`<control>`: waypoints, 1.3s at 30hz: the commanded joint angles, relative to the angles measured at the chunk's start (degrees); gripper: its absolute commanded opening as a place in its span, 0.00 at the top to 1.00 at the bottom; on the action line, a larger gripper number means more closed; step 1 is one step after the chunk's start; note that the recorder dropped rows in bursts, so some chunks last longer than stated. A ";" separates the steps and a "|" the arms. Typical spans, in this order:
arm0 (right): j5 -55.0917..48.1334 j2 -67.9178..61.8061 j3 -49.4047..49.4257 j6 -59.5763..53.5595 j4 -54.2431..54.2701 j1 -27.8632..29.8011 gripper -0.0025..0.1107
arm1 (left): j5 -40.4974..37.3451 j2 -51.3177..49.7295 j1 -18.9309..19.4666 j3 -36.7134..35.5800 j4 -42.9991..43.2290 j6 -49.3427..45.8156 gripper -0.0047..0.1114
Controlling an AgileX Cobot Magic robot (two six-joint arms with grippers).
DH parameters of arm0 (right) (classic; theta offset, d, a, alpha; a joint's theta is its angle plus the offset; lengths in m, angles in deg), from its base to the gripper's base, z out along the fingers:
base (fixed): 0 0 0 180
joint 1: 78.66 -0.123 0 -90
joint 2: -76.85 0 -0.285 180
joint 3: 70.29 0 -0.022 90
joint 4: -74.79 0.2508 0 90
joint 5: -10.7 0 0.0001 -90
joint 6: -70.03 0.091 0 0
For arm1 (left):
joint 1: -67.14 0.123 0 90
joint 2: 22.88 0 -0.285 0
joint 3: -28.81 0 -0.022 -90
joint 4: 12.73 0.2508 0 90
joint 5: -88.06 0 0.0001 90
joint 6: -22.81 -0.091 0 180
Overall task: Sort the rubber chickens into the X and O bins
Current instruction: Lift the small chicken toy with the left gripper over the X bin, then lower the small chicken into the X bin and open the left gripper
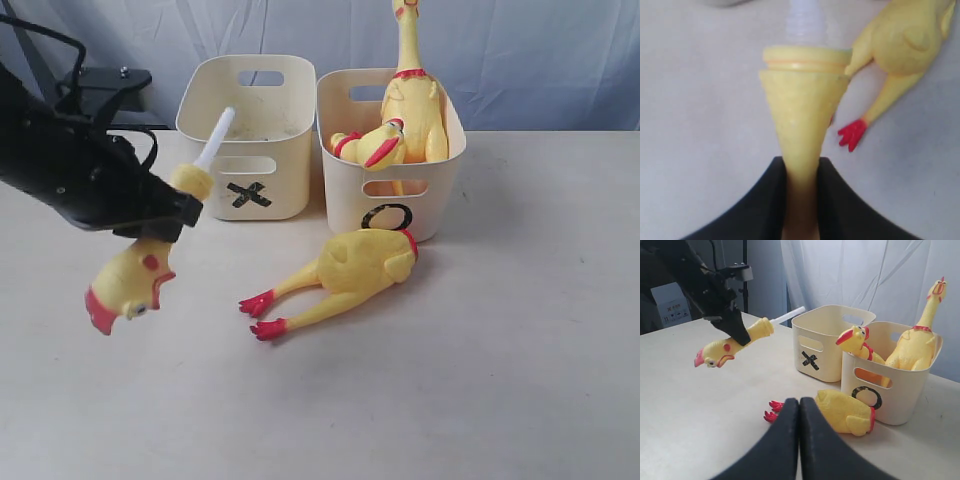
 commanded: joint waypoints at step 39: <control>-0.13 0.27 0.14 -0.55 0.22 0.09 0.98 | 13.62 -38.97 4.03 53.95 10.69 1.48 0.93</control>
